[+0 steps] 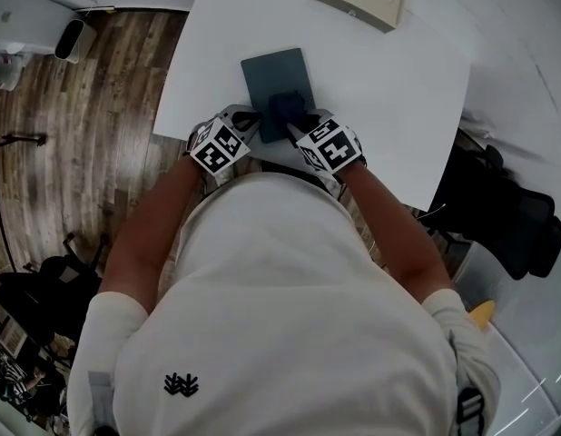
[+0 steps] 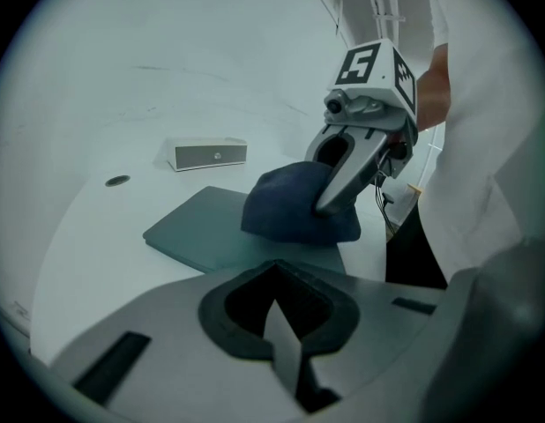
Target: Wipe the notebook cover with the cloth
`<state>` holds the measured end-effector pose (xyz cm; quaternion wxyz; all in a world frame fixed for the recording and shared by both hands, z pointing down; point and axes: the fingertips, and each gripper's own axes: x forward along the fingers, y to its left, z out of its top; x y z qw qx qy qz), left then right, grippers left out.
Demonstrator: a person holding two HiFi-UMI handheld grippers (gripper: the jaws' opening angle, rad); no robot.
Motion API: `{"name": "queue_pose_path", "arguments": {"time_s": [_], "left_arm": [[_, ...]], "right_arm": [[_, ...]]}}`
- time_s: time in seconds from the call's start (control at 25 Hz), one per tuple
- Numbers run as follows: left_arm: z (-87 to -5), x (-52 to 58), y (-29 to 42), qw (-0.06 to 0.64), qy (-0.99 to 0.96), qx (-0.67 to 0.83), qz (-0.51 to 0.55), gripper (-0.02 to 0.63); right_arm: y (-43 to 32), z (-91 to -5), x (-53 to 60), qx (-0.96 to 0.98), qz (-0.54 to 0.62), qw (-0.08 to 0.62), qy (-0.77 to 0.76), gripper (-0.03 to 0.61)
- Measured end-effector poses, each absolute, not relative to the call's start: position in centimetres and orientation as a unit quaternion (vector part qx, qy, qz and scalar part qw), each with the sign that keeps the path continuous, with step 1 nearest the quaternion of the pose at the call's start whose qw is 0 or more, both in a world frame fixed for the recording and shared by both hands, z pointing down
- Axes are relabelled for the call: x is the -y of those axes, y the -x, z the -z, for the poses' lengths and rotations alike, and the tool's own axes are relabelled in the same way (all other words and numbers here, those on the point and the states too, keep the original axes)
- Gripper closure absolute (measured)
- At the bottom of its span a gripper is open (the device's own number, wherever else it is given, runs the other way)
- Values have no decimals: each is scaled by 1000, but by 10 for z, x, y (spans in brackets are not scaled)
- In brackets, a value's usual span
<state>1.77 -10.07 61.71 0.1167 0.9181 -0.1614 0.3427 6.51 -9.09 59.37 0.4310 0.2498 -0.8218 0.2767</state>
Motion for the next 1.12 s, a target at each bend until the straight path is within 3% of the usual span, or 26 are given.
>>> {"name": "queue_pose_path", "arguments": {"time_s": [0.36,1.12], "left_arm": [[-617,102,-19,108,-919,164,-340,614],[-618,101,-17,116,-919,155,-343,613]], "right_arm": [[-43,-614,98,820,-276,442,-237,535],[-143,-620,127,774,-308,452,-319,535]]}}
